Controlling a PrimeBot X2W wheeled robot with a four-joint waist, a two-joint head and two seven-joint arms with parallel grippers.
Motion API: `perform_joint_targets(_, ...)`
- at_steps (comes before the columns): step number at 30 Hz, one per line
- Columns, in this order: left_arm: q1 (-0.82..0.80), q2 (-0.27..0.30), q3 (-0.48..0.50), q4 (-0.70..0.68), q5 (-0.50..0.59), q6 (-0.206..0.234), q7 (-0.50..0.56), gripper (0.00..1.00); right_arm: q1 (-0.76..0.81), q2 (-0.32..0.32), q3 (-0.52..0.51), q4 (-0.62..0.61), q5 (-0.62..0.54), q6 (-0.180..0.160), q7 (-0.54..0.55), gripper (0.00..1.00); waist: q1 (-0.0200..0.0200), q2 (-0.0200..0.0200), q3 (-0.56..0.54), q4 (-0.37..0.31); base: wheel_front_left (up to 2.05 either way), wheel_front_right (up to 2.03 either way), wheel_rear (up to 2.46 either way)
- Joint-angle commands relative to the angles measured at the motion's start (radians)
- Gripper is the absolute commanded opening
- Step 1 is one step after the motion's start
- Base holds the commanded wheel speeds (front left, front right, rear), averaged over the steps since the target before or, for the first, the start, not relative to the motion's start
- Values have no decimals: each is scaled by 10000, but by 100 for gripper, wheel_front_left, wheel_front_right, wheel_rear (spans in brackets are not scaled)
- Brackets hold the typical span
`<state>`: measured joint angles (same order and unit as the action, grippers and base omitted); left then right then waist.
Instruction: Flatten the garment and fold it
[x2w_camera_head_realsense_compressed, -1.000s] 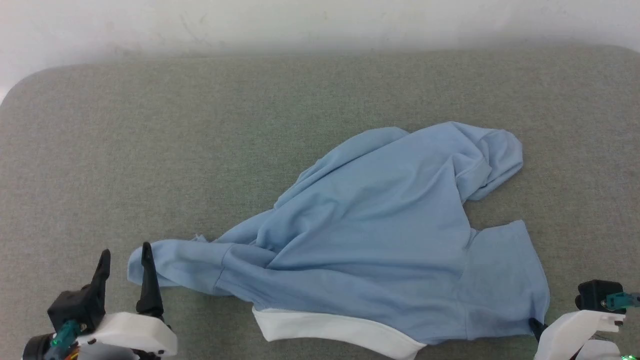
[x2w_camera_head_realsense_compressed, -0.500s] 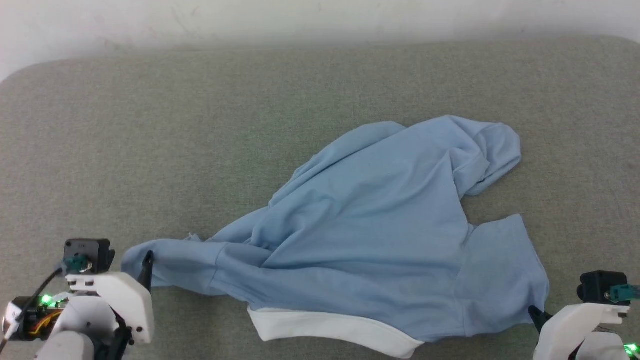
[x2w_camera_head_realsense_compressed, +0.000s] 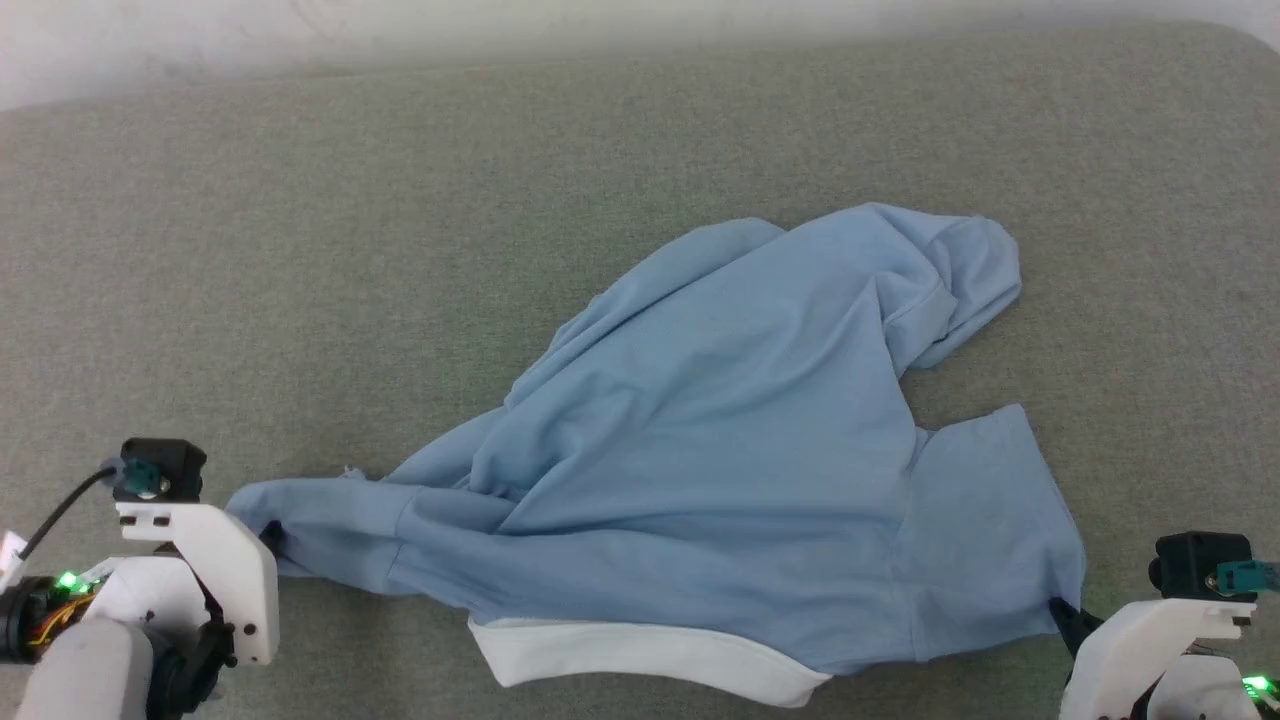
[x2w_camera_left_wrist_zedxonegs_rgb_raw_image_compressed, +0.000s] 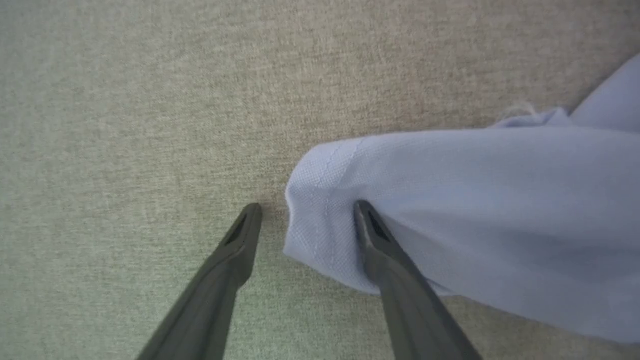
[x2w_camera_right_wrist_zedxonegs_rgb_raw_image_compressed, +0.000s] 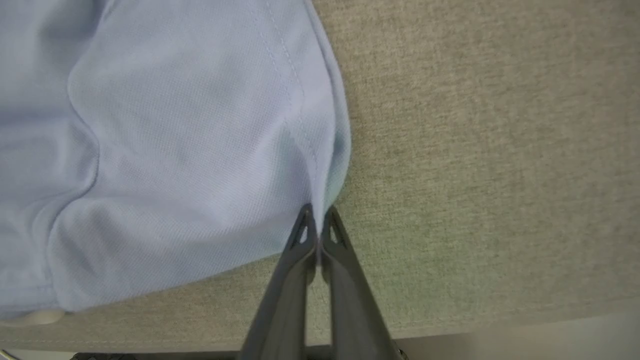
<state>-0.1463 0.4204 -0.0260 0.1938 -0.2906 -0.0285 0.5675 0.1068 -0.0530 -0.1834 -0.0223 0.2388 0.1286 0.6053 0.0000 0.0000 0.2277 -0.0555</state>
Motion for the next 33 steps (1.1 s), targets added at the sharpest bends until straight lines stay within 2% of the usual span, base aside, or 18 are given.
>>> perform_joint_targets(1, -38, 7, -110, 185, -90, -116, 238, 77, -105, 28, 47, -75, 55, 21, -42, 0, 0, 0, 16, -29, 0, 0, 0)
perform_joint_targets(3, -22, 32, -202, 234, -315, -299, 669, 0, -103, 28, 65, -82, 75, 21, -29, 0, 0, 0, -12, -46, 0, 0, 0)
perform_joint_targets(8, -12, 116, -222, -54, -852, -594, 977, 0, -153, 28, 93, -245, 74, 21, 35, 0, 0, 0, -108, -62, 0, 0, 0)
perform_joint_targets(15, -1047, 487, -291, -1072, -1223, -877, 201, 0, -973, -56, -40, -1390, -881, 21, 623, 0, 0, 0, -112, 127, 0, 0, 0)
perform_joint_targets(18, -1925, 689, -237, -1551, -1534, -936, 53, 0, -2047, -692, 250, -1978, -1057, 21, 1179, 0, 0, 0, 101, 97, 0, 0, 0)
perform_joint_targets(22, -3480, 736, -19, -1891, -1990, -941, -99, 0, -4108, -1985, 873, -2118, -728, 21, 2004, 0, 0, 0, 601, 31, 0, 0, 0)
perform_joint_targets(28, -6359, 247, 671, -1607, -2547, -163, -319, 0, -7966, -3364, 2067, -986, -132, 21, 2704, 0, 0, 0, 1717, -227, 0, 0, 0)
perform_joint_targets(31, -7912, 0, 996, -1270, -2591, 366, -719, 0, -9922, -3572, 2610, -87, -349, 21, 2584, 0, 0, 0, 2273, -409, 0, 0, 0)
perform_joint_targets(33, -8931, -60, 1158, -1016, -2354, 812, -1119, 0, -11171, -3324, 2636, 596, -454, 21, 2276, 0, 0, 0, 2607, -543, 0, 0, 0)
